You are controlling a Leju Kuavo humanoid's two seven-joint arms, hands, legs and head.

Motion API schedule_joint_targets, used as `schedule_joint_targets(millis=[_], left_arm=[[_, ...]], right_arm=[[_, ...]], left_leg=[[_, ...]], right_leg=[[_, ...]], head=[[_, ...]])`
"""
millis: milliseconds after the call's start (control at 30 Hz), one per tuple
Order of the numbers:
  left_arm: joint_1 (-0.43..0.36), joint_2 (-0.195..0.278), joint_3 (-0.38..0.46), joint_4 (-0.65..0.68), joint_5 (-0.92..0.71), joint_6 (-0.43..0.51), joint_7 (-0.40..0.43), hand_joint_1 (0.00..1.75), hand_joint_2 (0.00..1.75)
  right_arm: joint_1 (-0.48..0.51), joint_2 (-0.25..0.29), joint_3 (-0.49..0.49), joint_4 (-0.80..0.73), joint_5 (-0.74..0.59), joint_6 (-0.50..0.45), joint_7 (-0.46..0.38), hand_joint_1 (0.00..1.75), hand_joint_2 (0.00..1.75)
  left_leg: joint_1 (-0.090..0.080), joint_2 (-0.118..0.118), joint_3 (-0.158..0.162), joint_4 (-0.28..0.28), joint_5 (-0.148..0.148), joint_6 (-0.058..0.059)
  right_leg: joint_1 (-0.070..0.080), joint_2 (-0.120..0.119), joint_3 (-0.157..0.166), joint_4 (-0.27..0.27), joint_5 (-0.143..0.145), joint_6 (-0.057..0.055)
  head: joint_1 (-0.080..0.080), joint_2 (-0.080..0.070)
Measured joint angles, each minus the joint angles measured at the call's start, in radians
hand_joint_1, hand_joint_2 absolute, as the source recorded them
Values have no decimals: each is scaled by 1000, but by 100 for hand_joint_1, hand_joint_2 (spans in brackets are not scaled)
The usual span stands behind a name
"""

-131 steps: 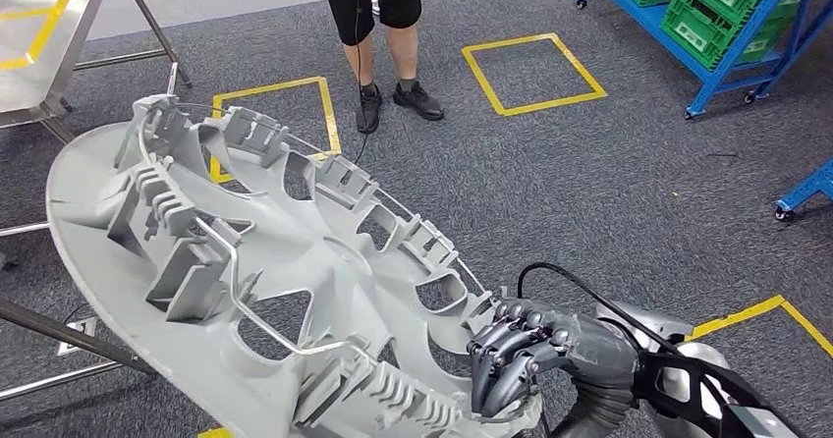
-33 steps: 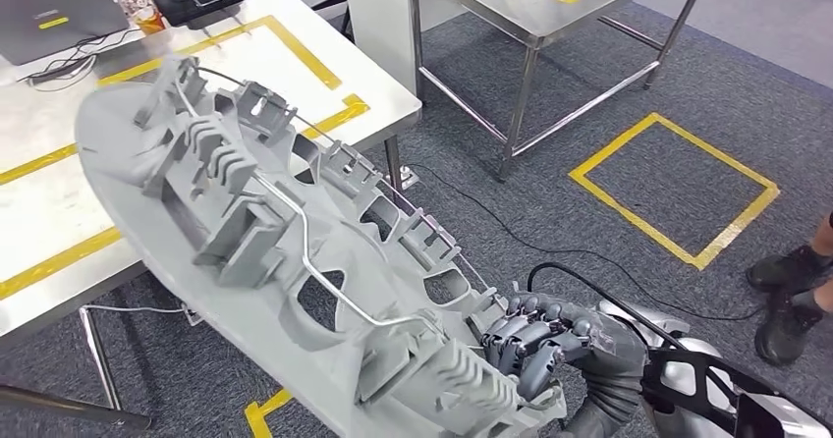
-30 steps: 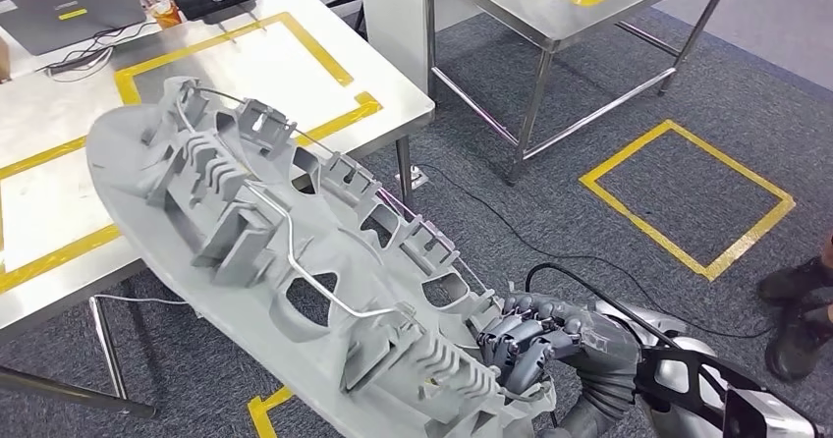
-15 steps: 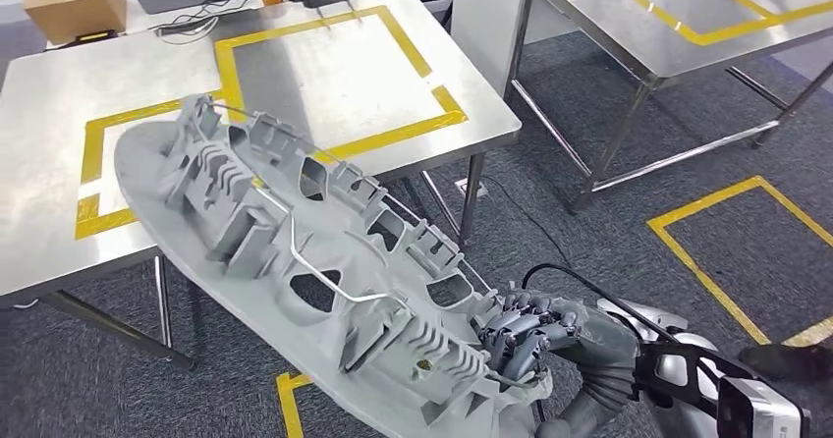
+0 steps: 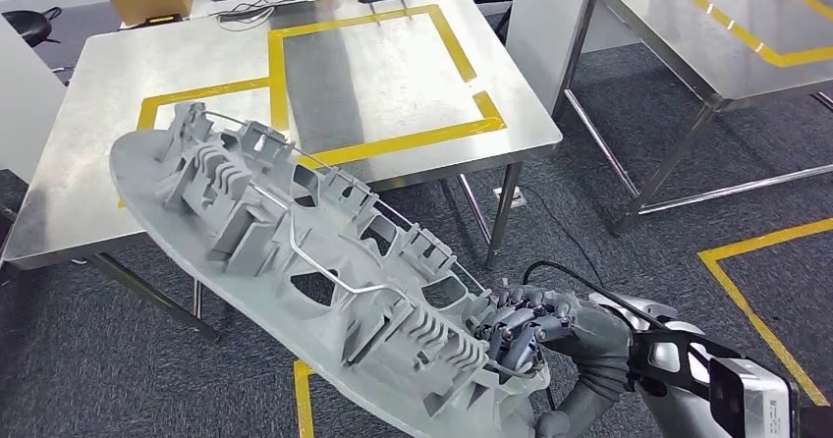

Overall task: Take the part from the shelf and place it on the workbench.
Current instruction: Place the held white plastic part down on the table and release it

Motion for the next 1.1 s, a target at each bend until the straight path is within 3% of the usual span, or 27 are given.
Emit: schedule_joint_targets(millis=[67,133,200,233,300,333,367,433,467,500,533,567,633,700,767,833,900,933,967,1000,1067,1100], left_arm=[[0,-5,0,-18,24,-13,11,0,175],[-1,-8,0,-32,47,-23,22,0,175],[0,-11,0,-43,61,-33,33,0,175],[1,-13,0,-47,66,-39,39,0,175],[-1,-17,0,-54,70,-51,47,0,175],[-4,-20,-1,-55,71,-56,50,0,175],[-6,-22,-1,-56,70,-60,53,0,175],[-6,-27,-1,-58,66,-64,54,0,175],[-5,-28,-1,-59,64,-66,54,0,175],[-5,-28,-1,-61,62,-67,54,0,175],[-5,-28,-1,-63,61,-68,54,0,175],[-4,-28,-1,-65,60,-69,54,0,175],[-3,-29,-1,-71,59,-70,53,0,175],[-1,-29,-1,-76,58,-71,53,0,175],[0,-30,-1,-79,56,-71,53,0,175],[-1,-30,-1,-81,54,-71,53,0,175],[-1,-30,-1,-82,52,-71,53,0,175],[0,-31,-1,-82,52,-71,53,0,175],[0,-31,-1,-82,52,-71,53,0,175],[0,-31,-1,-82,51,-72,53,0,175],[-1,-30,-1,-85,51,-72,53,0,175],[-2,-30,-1,-88,51,-72,52,0,175]], right_arm=[[-6,0,0,1,-3,1,-1,161,175],[-13,1,-1,2,-6,1,-1,161,175],[-16,3,-1,2,-7,1,0,161,175],[-18,5,-2,2,-8,0,2,161,175],[-21,5,-3,1,-14,0,6,161,175],[-21,5,-3,1,-18,0,8,161,175],[-22,5,-3,1,-23,0,9,161,175],[-22,6,-4,1,-29,-2,15,161,175],[-22,6,-4,1,-32,-3,19,161,175],[-22,6,-4,1,-35,-4,21,161,175],[-23,6,-5,1,-37,-4,23,161,175],[-24,6,-5,1,-38,-5,23,161,175],[-27,8,-5,0,-42,-5,23,161,175],[-29,9,-6,-1,-44,-6,23,161,175],[-31,10,-6,-1,-44,-6,24,161,175],[-32,12,-6,-1,-44,-6,24,161,175],[-32,13,-6,-1,-44,-6,24,161,175],[-31,13,-6,0,-44,-6,24,161,175],[-31,13,-6,0,-44,-6,24,161,175],[-31,14,-5,0,-44,-6,24,161,175],[-32,14,-5,0,-44,-6,24,161,175],[-32,15,-6,0,-44,-7,24,161,175]], left_leg=[[-14,47,72,-136,53,25],[-28,77,105,-201,67,42],[-28,56,111,-211,69,46],[-25,45,121,-224,74,46],[-16,23,142,-248,86,49],[-14,13,145,-252,88,49],[-13,3,146,-252,88,50],[-12,-18,148,-251,85,48],[-10,-28,150,-250,83,45],[-9,-36,153,-248,80,41],[-7,-43,155,-244,75,36],[-8,-49,154,-238,69,28],[-10,-55,151,-227,59,17],[-7,-57,149,-225,54,10],[-3,-45,139,-203,38,0],[0,-24,92,-106,-11,-11],[2,-12,20,29,-61,-15],[2,-11,-4,67,-66,-15],[2,-10,-9,66,-52,-12],[0,-10,5,27,-23,-6],[-8,-7,72,-115,44,15],[-13,-3,98,-170,62,24]], right_leg=[[8,-23,9,-1,-8,2],[11,-45,15,-2,-15,9],[10,-62,21,-6,-19,18],[8,-51,22,-3,-23,21],[5,6,-3,51,-47,23],[1,37,-32,107,-67,22],[0,53,-70,173,-89,22],[-4,61,-128,254,-103,32],[-7,62,-130,240,-85,43],[-10,62,-114,189,-54,55],[-15,62,-85,116,-18,67],[-16,63,-57,52,11,70],[-15,65,-29,-9,35,58],[-12,65,-28,-9,34,37],[-14,65,-24,-10,32,24],[-14,65,-19,-11,30,14],[-11,64,-16,-11,27,9],[-9,64,-15,-11,26,8],[-7,64,-13,-11,24,6],[-4,64,-10,-11,23,5],[1,64,-3,-12,19,5],[2,64,-2,-12,17,7]], head=[[1,0],[3,0],[2,0],[3,0],[6,0],[8,0],[9,0],[11,0],[11,0],[11,0],[11,0],[12,0],[12,0],[12,0],[10,0],[6,0],[5,0],[4,0],[4,0],[5,0],[5,0],[6,0]])
